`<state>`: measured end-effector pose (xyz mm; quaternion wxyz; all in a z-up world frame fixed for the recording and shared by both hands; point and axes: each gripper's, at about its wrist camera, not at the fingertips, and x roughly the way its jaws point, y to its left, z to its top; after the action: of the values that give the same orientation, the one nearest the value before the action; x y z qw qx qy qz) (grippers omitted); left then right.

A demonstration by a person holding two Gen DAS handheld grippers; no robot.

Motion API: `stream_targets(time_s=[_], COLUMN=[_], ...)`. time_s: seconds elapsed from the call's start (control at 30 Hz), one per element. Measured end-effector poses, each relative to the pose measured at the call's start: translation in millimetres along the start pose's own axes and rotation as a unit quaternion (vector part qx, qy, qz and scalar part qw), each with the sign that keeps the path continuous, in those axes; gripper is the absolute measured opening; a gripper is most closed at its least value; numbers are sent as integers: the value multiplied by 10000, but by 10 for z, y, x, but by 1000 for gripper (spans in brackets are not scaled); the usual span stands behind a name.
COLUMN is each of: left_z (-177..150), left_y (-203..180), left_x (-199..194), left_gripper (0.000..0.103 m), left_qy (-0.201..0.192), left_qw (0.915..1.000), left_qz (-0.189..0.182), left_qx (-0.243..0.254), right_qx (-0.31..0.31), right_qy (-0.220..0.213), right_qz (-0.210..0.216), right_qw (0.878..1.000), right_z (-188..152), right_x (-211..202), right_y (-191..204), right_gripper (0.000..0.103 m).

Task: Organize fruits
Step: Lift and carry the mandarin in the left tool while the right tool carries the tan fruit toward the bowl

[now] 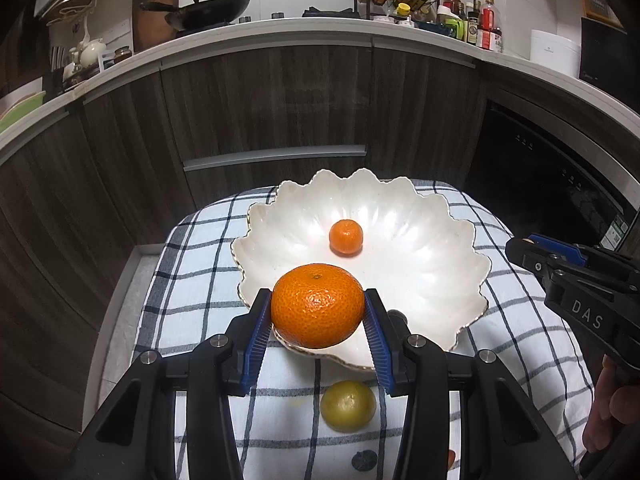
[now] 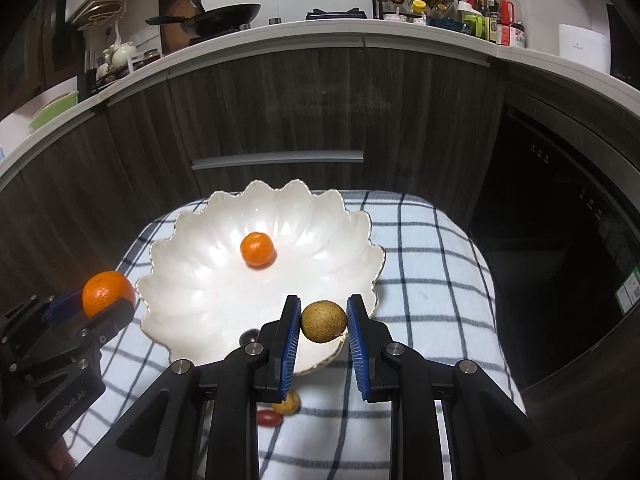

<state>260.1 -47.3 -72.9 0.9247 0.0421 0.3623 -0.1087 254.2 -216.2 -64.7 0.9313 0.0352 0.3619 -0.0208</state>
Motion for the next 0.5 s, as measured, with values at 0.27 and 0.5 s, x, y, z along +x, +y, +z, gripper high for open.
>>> stream_targets(time_s=[0.27,0.5], left_z=[80,140], left_y=[29,33], left_x=[126,240], left_gripper=[45,45], left_qy=[89,148], left_qw=[10000,9999], left_qz=[3,7], left_qx=[-8,-11], right_qx=[33,86], right_qy=[3,1], right_qz=[-38,-82], right_qw=[10000,9999], right_z=[123,189], right_x=[107,184], right_y=[-17,-33], right_gripper=[25,25])
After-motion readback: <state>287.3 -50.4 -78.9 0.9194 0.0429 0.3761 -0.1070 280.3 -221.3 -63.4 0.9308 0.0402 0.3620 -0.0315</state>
